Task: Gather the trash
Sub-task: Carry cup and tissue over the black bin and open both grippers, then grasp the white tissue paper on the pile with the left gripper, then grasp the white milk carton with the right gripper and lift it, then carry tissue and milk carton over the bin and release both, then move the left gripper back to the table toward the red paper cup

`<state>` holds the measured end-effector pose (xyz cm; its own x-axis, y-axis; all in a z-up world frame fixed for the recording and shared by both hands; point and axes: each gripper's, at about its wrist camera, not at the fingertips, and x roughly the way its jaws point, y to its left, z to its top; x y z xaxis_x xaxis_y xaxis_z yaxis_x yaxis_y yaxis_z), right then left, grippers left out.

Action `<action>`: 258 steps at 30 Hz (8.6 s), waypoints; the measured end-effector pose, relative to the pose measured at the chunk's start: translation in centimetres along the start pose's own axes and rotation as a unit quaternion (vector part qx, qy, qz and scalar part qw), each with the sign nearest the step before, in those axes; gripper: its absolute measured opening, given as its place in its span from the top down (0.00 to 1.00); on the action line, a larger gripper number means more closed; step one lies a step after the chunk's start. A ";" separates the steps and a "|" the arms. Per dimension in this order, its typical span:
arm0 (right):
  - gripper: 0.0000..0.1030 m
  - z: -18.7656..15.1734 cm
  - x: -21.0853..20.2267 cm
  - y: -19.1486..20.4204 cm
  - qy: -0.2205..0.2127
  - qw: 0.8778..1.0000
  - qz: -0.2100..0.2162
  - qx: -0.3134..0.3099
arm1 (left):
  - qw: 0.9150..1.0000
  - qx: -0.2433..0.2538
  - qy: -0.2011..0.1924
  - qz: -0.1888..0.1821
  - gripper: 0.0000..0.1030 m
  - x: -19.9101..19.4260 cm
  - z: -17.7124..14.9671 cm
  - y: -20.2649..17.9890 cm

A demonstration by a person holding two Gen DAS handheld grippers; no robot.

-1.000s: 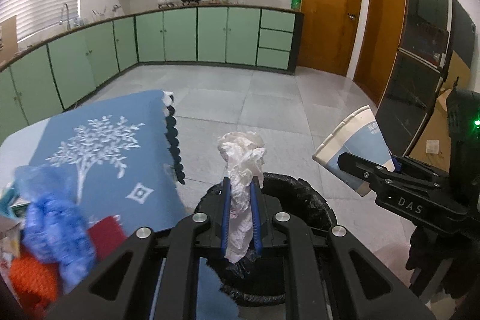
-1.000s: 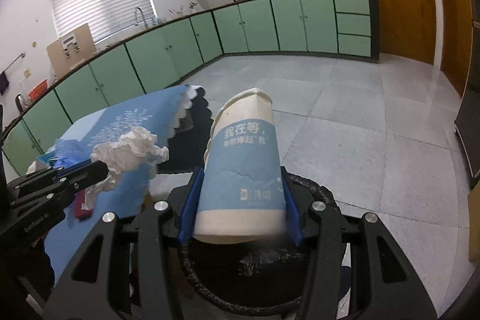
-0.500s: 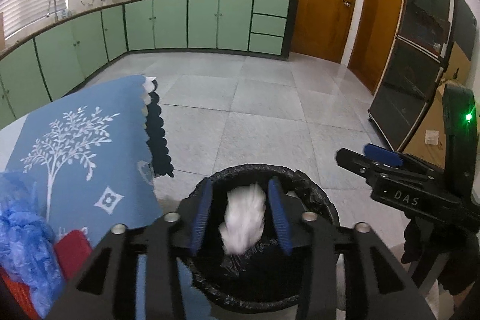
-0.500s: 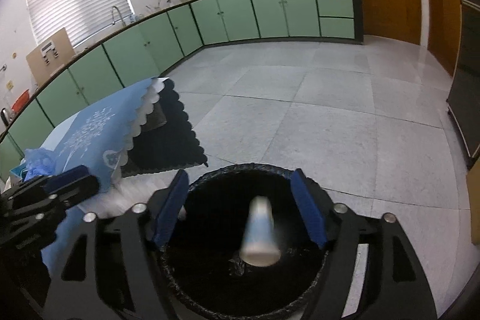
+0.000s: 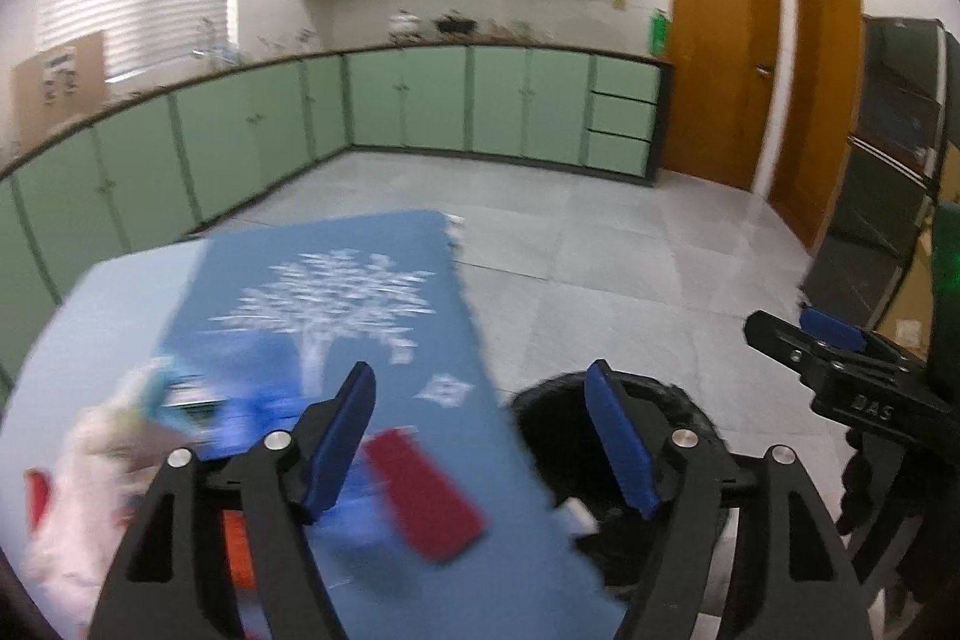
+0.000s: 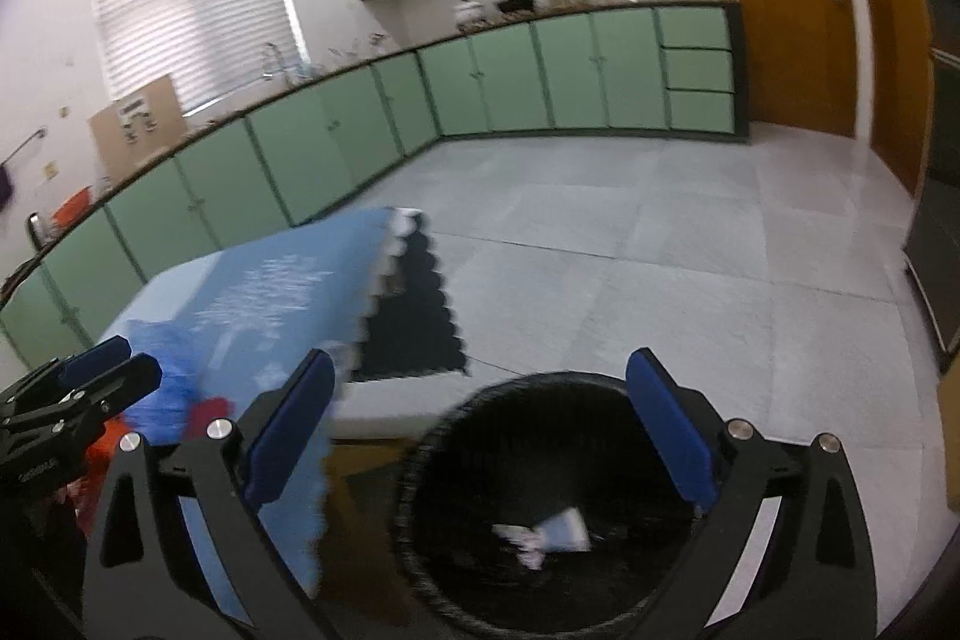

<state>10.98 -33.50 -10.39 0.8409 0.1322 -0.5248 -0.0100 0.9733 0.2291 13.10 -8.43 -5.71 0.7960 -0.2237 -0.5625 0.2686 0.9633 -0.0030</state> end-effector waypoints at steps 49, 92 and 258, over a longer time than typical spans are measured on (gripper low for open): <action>0.05 -1.2 2.0 21.2 0.003 0.984 0.129 -0.126 | 0.980 -0.111 -0.025 0.162 0.91 -7.5 -5.2 16.6; 0.46 -3.2 9.8 30.2 0.084 0.955 0.183 -0.219 | 0.964 -0.163 0.017 0.208 0.91 -5.6 -6.6 23.7; 0.06 -2.9 1.9 21.7 0.027 0.986 0.094 -0.137 | 0.963 -0.171 0.057 0.201 0.24 -4.1 -9.3 23.2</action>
<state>10.81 -11.56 -8.78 0.7808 0.3177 -0.5380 -0.3152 0.9438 0.1000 11.02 16.22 -11.12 0.7283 0.1774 -0.6619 -0.2590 0.9655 -0.0263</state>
